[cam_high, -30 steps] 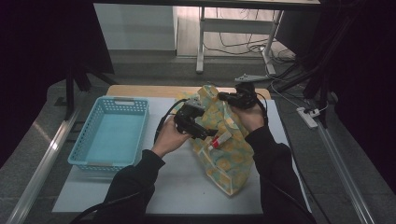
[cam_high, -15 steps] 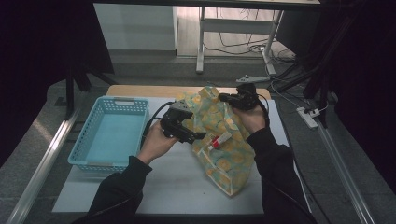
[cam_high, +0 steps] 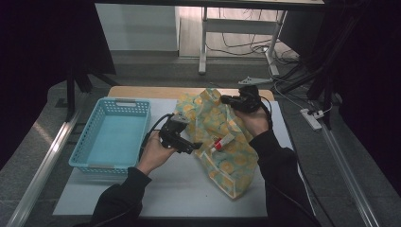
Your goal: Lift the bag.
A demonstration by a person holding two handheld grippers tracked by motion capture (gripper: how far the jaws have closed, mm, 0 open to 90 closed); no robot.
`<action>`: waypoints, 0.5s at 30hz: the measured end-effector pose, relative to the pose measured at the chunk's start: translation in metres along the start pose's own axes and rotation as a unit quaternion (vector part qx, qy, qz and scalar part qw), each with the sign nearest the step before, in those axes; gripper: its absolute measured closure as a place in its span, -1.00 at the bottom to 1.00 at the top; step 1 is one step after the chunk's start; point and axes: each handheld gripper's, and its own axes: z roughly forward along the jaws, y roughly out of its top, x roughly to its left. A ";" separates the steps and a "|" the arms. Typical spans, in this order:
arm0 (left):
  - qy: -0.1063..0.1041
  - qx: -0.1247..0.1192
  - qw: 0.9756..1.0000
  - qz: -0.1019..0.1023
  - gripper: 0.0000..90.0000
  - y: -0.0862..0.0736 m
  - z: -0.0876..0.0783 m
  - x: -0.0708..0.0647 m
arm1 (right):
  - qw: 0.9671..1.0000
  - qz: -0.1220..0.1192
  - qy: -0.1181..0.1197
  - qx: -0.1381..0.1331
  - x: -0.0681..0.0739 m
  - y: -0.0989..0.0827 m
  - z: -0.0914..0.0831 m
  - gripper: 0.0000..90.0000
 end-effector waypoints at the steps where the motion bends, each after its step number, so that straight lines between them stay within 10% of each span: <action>1: 0.001 0.001 1.000 0.000 -1.00 -0.003 0.003 0.001 | 1.000 -0.001 0.000 0.000 0.000 0.000 0.000 0.99; 15: -0.025 0.017 0.999 -0.021 -0.99 -0.029 0.044 0.008 | 1.000 0.002 0.004 -0.003 0.000 -0.003 -0.004 0.99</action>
